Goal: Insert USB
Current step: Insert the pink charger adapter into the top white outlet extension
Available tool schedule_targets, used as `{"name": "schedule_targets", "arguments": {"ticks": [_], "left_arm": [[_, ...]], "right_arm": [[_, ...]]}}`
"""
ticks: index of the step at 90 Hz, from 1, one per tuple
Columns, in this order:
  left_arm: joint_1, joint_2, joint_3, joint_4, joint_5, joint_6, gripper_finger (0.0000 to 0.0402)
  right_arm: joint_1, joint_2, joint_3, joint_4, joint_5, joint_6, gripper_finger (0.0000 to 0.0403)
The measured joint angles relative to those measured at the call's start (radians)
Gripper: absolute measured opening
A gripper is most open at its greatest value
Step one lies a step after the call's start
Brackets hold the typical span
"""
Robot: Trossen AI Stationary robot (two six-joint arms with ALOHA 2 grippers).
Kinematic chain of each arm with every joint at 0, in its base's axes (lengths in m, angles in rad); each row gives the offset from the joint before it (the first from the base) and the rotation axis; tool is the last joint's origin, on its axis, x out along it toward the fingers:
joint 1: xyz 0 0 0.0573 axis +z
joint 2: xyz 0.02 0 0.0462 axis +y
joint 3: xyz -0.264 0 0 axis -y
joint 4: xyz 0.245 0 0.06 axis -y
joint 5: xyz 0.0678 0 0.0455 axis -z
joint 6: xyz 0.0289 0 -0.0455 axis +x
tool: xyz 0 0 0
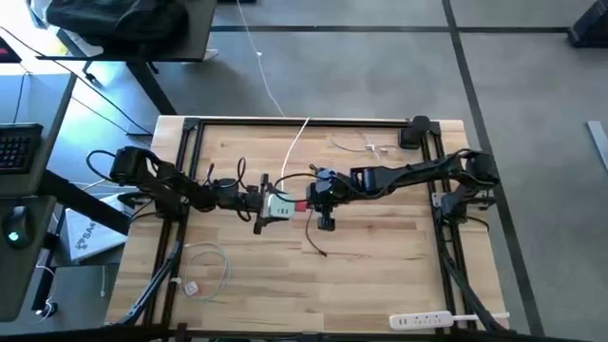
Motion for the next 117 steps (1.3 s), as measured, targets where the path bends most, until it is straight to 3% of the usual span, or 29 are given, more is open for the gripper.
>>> {"name": "schedule_targets", "arguments": {"ticks": [67,90,100,117], "left_arm": [[0.000,-0.001,0.001,-0.009,0.017,0.000,0.0294],[0.018,-0.001,-0.011,0.011,-0.026,-0.020,0.0294],[0.028,-0.001,-0.020,-0.001,-0.032,-0.075,0.0294],[0.029,-0.001,-0.020,-0.002,-0.040,-0.098,0.0294]], "right_arm": [[-0.001,0.000,0.000,0.000,-0.009,-0.064,0.0000],[-0.004,-0.014,0.013,-0.064,-0.007,-0.067,0.0002],[-0.009,-0.036,0.009,-0.155,-0.037,-0.068,0.0027],[-0.035,-0.084,0.009,-0.208,-0.027,-0.066,0.0107]]}}
